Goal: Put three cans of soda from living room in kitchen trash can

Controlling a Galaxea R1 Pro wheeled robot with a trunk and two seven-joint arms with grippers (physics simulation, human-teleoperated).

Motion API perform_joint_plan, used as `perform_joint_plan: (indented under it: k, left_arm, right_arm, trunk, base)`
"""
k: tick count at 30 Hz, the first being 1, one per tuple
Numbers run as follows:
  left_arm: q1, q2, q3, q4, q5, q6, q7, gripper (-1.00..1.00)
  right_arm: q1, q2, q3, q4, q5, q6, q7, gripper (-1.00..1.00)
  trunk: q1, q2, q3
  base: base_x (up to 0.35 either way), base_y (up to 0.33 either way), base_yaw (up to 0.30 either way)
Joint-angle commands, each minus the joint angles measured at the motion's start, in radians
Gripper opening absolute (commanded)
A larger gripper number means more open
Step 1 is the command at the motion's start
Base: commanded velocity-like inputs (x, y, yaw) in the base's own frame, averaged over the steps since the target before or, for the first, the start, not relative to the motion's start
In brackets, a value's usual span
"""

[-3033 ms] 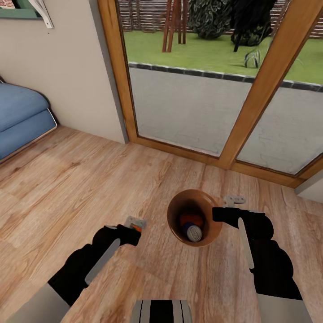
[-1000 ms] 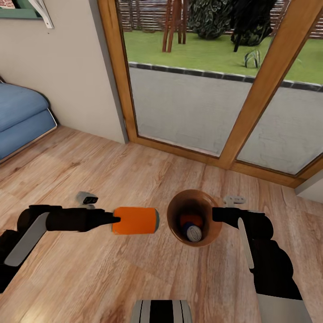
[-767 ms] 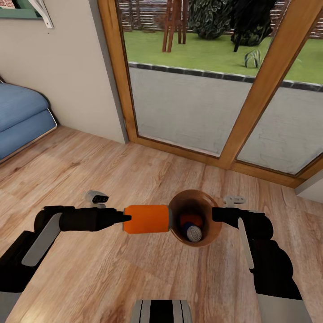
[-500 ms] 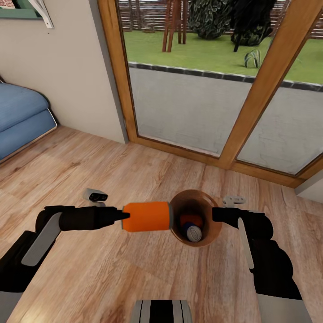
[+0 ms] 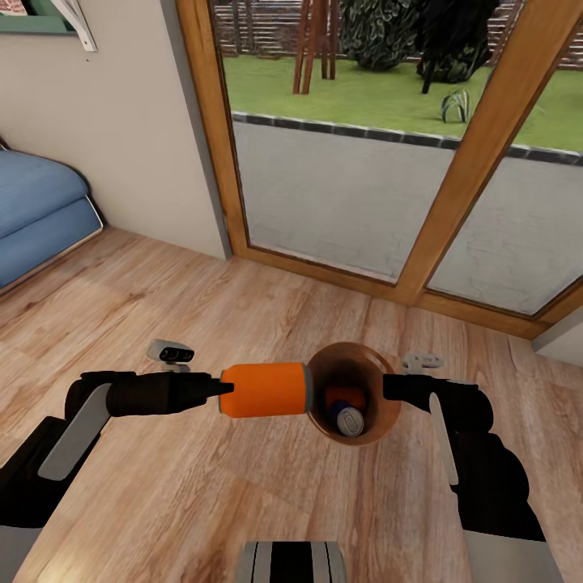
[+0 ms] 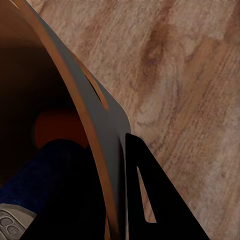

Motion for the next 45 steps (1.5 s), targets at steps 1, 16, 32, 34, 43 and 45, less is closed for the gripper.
perform_joint_plan:
  k: [1, 16, 32, 34, 43, 45]
  left_arm:
    - [0.0, 0.0, 0.0, 0.0, 0.0, 0.0, 0.0, -1.0]
    - [0.0, -0.119, -0.001, 0.0, 0.0, 0.0, 0.194, -1.0]
    - [0.0, -0.15, -0.001, 0.001, -0.001, 0.0, 0.284, -1.0]
    - [0.0, -0.157, -0.001, 0.001, 0.0, 0.0, 0.302, -1.0]
    - [0.0, -0.245, -0.002, 0.003, -0.011, 0.0, 0.392, -1.0]
    - [0.0, -0.266, -0.003, 0.003, -0.012, 0.0, 0.429, -1.0]
  right_arm:
    - [0.0, 0.0, 0.0, 0.0, -0.021, 0.002, 0.006, -1.0]
    - [0.0, 0.0, 0.0, 0.0, -0.021, 0.002, 0.006, -1.0]
    - [0.0, 0.0, 0.0, 0.0, -0.021, 0.002, 0.006, -1.0]
    - [0.0, 0.0, 0.0, 0.001, -0.021, 0.002, 0.006, -1.0]
    - [0.0, 0.0, 0.0, 0.001, -0.021, 0.002, 0.006, -1.0]
    - [0.0, 0.0, 0.0, 0.001, -0.021, 0.002, 0.006, -1.0]
  trunk:
    - [0.0, 0.0, 0.0]
    - [0.0, 0.0, 0.0]
    - [0.0, 0.0, 0.0]
    - [0.0, 0.0, 0.0]
    - [0.0, 0.0, 0.0]
    - [0.0, 0.0, 0.0]
  base:
    - [0.0, 0.0, 0.0]
    - [0.0, 0.0, 0.0]
    - [0.0, 0.0, 0.0]
    - [0.0, 0.0, 0.0]
    - [0.0, 0.0, 0.0]
    - [0.0, 0.0, 0.0]
